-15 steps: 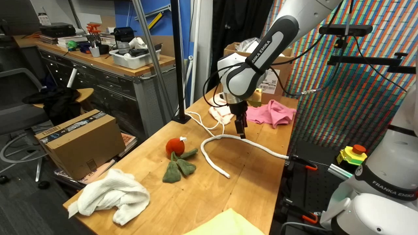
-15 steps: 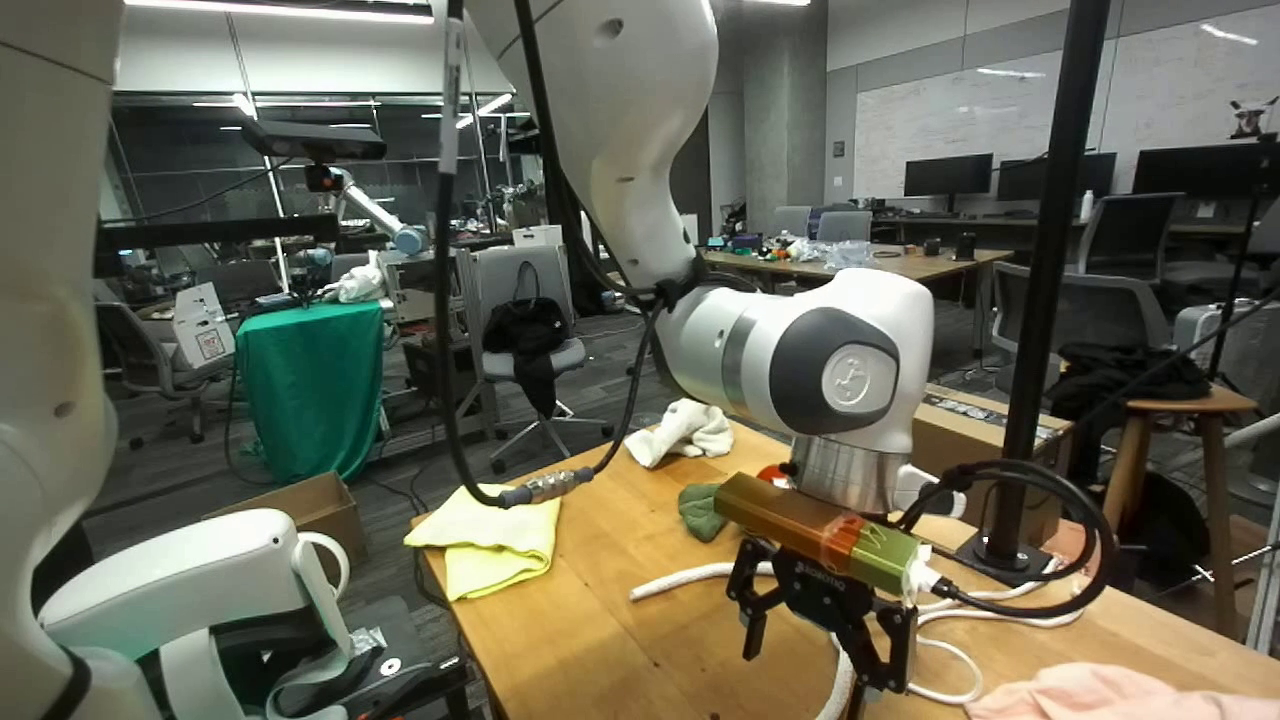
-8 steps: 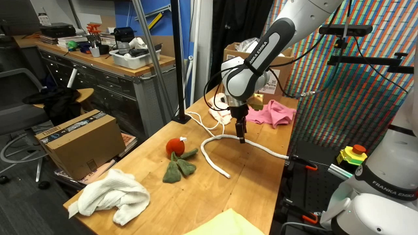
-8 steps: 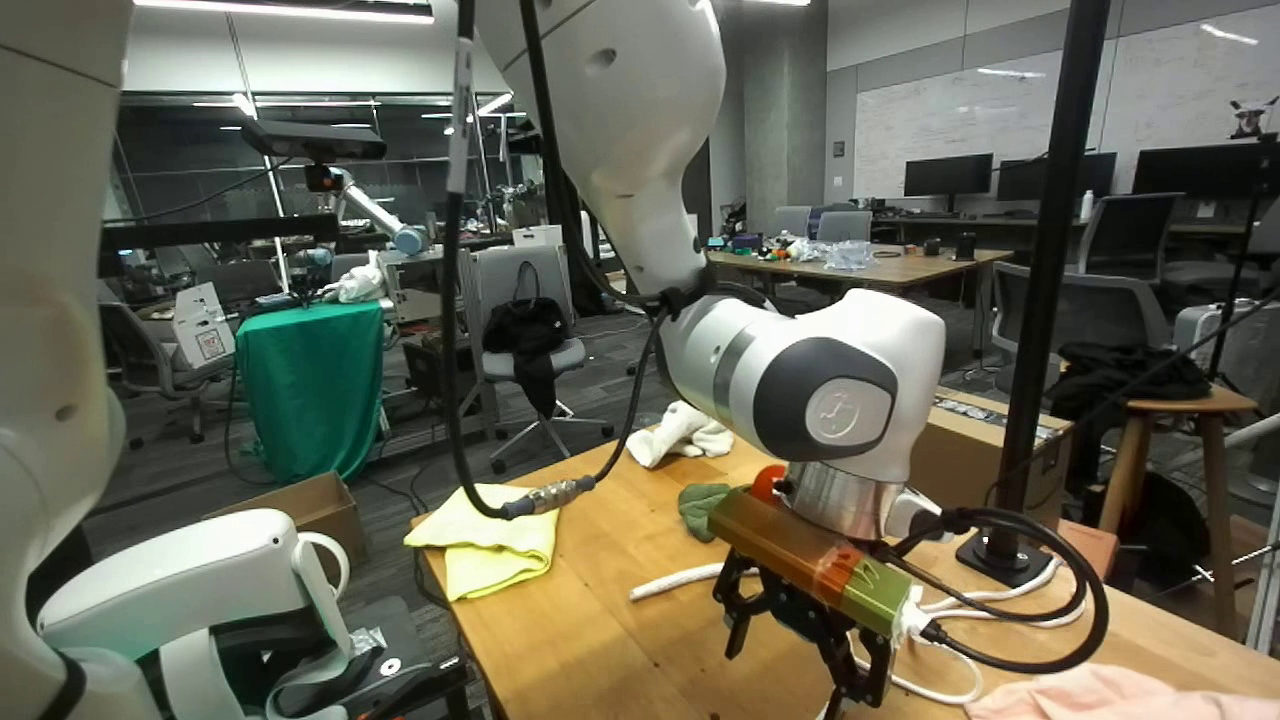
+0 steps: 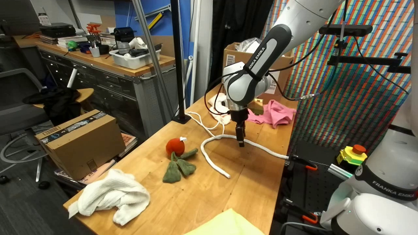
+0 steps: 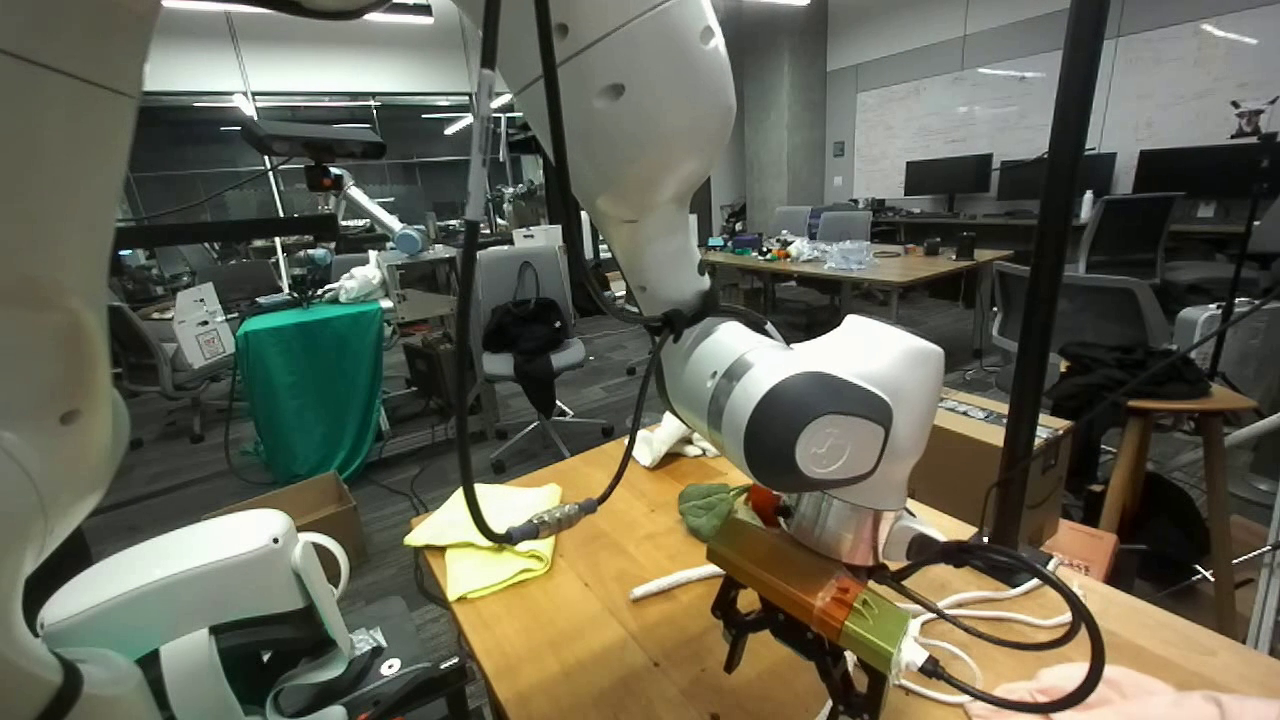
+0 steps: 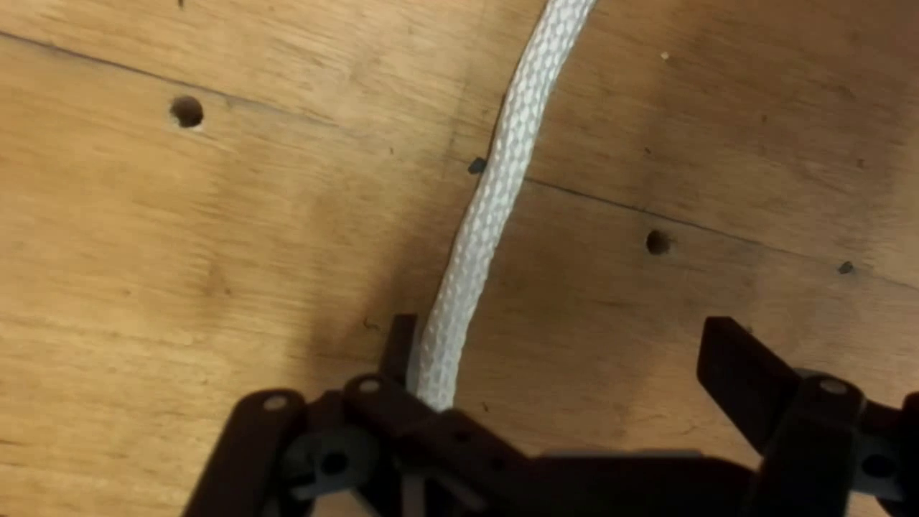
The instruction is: Separate the objects on the heap
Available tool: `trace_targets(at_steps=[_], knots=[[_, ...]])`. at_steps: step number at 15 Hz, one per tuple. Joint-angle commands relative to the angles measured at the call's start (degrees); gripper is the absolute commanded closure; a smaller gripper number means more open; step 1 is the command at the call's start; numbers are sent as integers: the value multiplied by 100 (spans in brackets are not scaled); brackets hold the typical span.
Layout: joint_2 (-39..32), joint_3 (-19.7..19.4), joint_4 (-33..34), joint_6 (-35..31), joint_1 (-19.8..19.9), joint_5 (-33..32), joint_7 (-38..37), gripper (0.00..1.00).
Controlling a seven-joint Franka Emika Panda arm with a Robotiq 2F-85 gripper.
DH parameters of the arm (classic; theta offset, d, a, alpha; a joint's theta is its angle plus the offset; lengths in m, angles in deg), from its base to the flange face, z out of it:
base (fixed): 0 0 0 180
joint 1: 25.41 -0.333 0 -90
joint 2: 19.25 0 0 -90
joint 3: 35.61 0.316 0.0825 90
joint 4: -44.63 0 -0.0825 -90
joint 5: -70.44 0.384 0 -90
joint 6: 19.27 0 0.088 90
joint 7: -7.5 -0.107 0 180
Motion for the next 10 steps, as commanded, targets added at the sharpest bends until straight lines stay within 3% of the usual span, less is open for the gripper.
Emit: trace_targets(at_steps=[1,7,8,9,10], knots=[[-40,67,-191,-575,62,3,18,0],[-118,42,-336,-1061,79,-87,-55,0],[-111,38,-346,-1066,81,-96,-64,4],[-107,38,-359,-1100,85,-95,-73,27],[-102,34,-362,-1107,94,-97,-80,28]])
